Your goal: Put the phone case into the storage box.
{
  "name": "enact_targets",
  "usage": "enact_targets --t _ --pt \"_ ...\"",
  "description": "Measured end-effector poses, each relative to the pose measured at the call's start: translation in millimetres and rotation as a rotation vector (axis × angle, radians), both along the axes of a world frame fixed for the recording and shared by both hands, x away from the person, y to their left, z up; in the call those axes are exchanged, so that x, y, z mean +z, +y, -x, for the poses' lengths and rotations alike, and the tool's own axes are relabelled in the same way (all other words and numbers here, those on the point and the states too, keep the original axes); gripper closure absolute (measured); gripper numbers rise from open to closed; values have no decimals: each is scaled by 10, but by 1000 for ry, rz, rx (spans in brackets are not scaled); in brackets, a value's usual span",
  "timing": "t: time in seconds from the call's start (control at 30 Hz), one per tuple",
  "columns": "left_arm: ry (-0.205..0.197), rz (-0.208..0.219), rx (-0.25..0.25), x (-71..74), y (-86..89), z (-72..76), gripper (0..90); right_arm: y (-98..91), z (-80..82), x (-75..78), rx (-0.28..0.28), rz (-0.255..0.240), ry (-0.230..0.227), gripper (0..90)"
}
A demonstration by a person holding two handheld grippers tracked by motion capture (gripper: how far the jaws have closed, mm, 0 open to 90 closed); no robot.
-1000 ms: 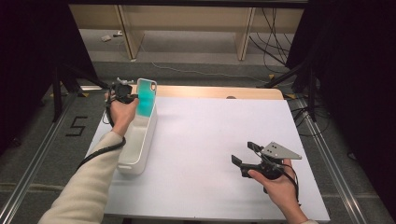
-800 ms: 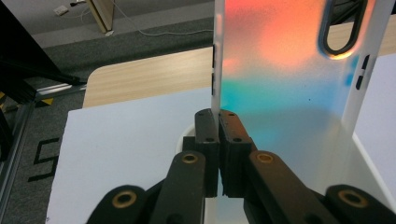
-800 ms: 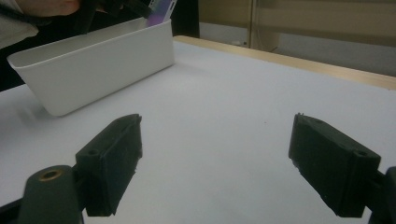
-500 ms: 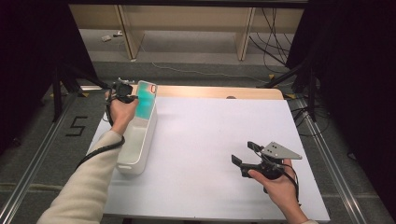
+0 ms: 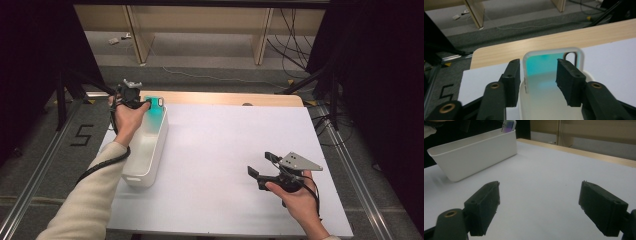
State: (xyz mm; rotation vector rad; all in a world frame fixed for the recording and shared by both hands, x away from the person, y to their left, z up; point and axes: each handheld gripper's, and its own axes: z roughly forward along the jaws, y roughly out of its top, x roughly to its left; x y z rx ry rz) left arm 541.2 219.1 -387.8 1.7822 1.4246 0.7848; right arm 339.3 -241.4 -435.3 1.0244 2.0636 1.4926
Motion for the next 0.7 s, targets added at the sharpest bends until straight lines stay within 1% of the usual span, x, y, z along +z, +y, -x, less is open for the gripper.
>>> enact_targets --t 0.03,0.07,0.1,0.13,0.17,0.2,0.23,0.27,0.4,0.43,0.47,0.53,0.57,0.63,0.7 --pt "-23 16 -6 12 1 21 523 2 -4 -3 7 -8 -3 180" --pt "-30 22 -13 20 6 40 505 -7 -5 -2 11 3 -13 179" --pt "-35 38 -17 27 12 56 486 2 -7 -3 6 -9 -13 178" --pt "-42 47 -30 36 32 75 462 -1 -5 1 2 -6 -8 178" --pt "-51 63 -31 45 39 91 442 -12 -3 5 -1 8 -12 178" --pt "-56 75 -43 54 48 108 418 -1 -10 -3 6 -10 -14 178" --pt "-55 89 -59 63 56 126 396 1 -12 -5 8 -9 -16 178" --pt "-50 102 -66 71 65 146 375 0 -5 2 8 -7 -4 177" --pt "-48 111 -102 86 108 220 261 -1 -9 0 4 -7 -4 177" --pt "-50 110 -102 86 113 235 224 -6 -10 -3 6 -5 -10 176" --pt "-51 111 -105 86 119 249 209 -7 -10 -2 3 -4 -11 176" --pt "-56 135 -137 83 133 280 180 -12 -10 5 -7 6 -10 176" --pt "-57 140 -145 84 137 295 165 -5 -16 -3 3 -6 -15 176" --pt "-71 127 -157 93 148 334 150 -4 -12 3 5 -6 -5 176" --pt "-79 123 -156 105 156 365 107 -5 -12 3 6 -6 -3 175"
